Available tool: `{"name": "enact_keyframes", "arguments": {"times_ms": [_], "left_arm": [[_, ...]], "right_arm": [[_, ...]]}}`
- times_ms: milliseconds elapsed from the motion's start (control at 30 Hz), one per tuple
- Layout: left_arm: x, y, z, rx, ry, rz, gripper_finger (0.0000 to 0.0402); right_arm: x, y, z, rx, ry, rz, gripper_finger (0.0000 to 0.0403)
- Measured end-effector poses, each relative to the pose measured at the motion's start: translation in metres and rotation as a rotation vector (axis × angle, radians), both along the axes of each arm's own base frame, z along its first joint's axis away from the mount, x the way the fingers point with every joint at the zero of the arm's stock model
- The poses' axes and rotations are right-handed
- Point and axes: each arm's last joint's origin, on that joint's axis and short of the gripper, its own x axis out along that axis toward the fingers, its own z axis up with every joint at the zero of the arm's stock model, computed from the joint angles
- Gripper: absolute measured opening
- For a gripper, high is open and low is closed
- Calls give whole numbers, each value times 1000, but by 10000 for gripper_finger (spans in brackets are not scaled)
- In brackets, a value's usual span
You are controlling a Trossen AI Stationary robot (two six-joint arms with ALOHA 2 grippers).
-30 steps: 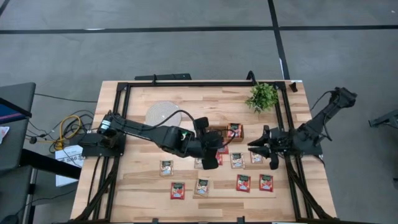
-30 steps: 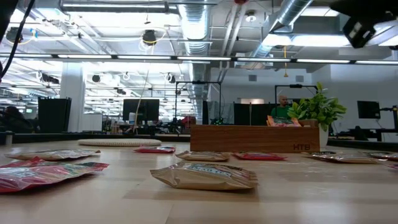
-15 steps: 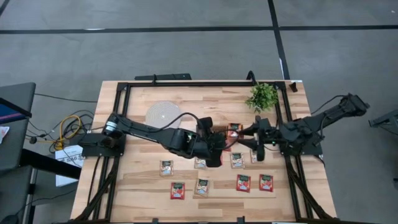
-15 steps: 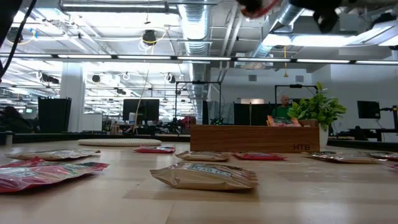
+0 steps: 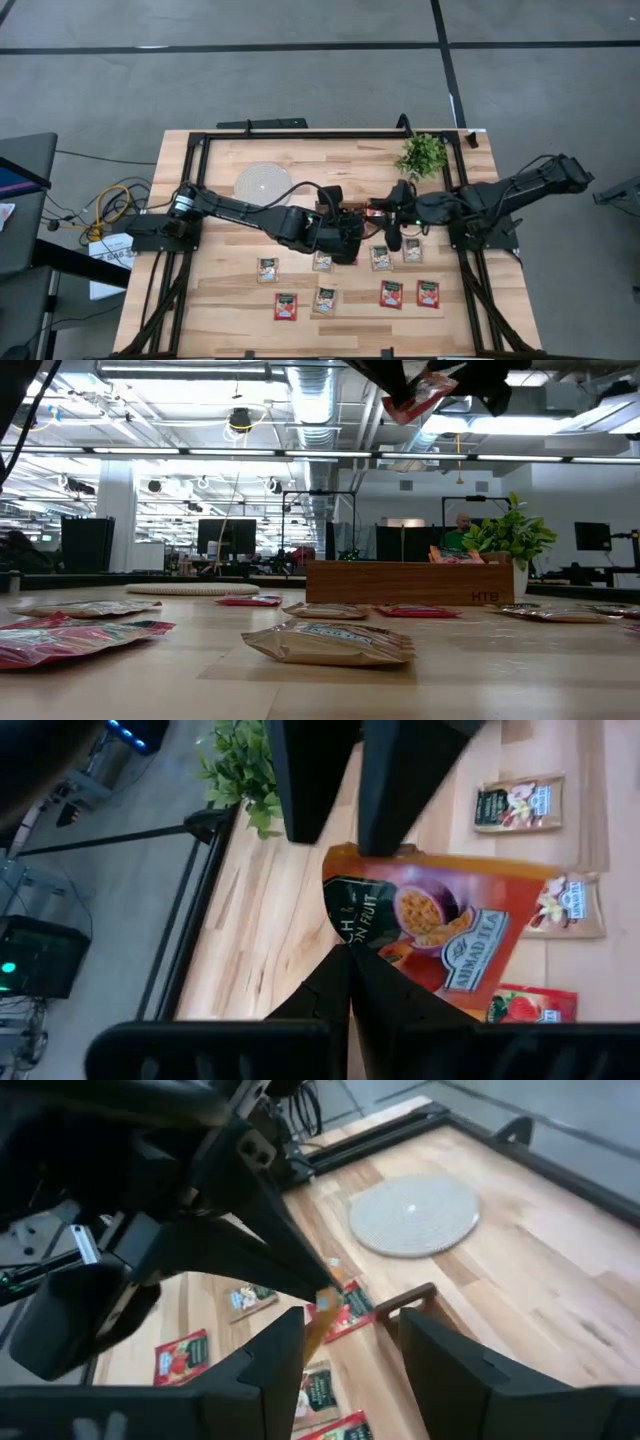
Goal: Pick & Place Tea
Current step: Put the orange tea bag into the right section of the wooden organizer
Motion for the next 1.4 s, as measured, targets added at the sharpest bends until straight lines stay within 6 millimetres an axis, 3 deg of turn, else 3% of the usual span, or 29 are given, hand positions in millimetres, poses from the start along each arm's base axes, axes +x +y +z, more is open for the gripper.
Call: {"name": "enact_keyframes", "arguments": {"times_ms": [333, 900, 1400], "left_arm": [[-2, 0, -1, 6, 20, 6, 0], [-1, 4, -1, -5, 16, 20, 0], [0, 4, 0, -26, 2, 6, 0]], "right_arm": [[9, -9, 1, 24, 15, -3, 156], [14, -7, -4, 45, 37, 6, 146], [17, -13, -8, 30, 55, -9, 91]]}}
